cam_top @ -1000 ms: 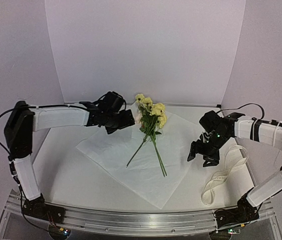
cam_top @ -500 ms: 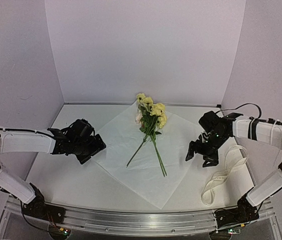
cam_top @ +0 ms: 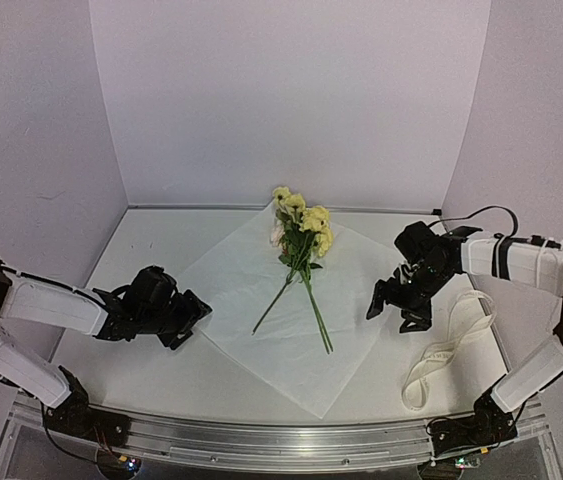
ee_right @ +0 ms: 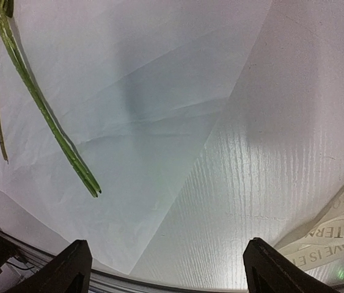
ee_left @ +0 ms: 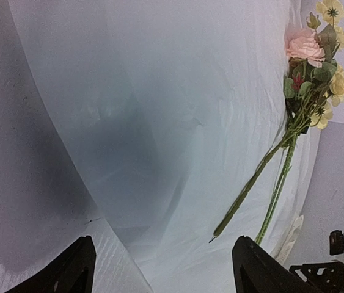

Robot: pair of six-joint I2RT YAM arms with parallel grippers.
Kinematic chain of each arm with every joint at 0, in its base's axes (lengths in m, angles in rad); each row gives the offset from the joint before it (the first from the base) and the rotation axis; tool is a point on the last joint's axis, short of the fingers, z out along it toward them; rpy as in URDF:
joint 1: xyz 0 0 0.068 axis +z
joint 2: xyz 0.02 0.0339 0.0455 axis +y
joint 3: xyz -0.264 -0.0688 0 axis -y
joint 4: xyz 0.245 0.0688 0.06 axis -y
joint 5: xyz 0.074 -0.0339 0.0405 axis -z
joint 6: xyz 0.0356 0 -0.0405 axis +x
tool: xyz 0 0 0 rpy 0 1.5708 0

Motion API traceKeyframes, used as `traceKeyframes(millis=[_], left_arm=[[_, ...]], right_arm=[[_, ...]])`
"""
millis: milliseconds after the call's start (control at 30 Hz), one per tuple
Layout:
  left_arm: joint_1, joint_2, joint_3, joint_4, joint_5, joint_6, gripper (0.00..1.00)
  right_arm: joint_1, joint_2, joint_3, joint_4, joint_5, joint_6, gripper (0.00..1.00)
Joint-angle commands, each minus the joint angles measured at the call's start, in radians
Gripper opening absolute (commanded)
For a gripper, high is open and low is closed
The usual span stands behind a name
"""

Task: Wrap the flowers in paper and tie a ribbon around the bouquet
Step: Move the flattened wrapping paper to the center of the board.

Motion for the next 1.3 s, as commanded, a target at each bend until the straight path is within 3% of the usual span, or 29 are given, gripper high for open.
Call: traceKeyframes(millis=[0, 200, 400, 667, 933, 1167, 1233, 1267], left_arm=[[0.01, 0.059, -0.007, 0.17, 0.058, -0.045, 0.67], [0.011, 0.131, 0.019, 0.16, 0.075, -0.057, 0.42], [0.014, 0.105, 0.058, 0.035, 0.105, -0.046, 0.01], [0.079, -0.05, 0.115, -0.271, 0.224, 0.042, 0.0], [0.152, -0.164, 0.044, -0.389, 0.372, 0.122, 0.0], [0.217, -0.231, 0.028, -0.509, 0.397, 0.236, 0.0], [0.218, -0.236, 0.034, -0.529, 0.399, 0.256, 0.1], [0.218, -0.242, 0.042, -0.545, 0.389, 0.265, 0.21]], right_arm=[[0.0, 0.017, 0.042, 0.028, -0.008, 0.011, 0.87], [0.004, 0.054, 0.093, 0.03, -0.012, 0.0, 0.85], [0.031, 0.111, 0.182, 0.004, 0.015, -0.024, 0.82], [0.104, 0.221, 0.364, -0.098, 0.089, -0.059, 0.79], [0.224, 0.393, 0.616, -0.19, 0.209, -0.063, 0.82], [0.27, 0.609, 0.838, -0.191, 0.164, -0.107, 0.75], [0.28, 0.655, 0.885, -0.191, 0.148, -0.114, 0.74], [0.285, 0.67, 0.899, -0.191, 0.143, -0.114, 0.74]])
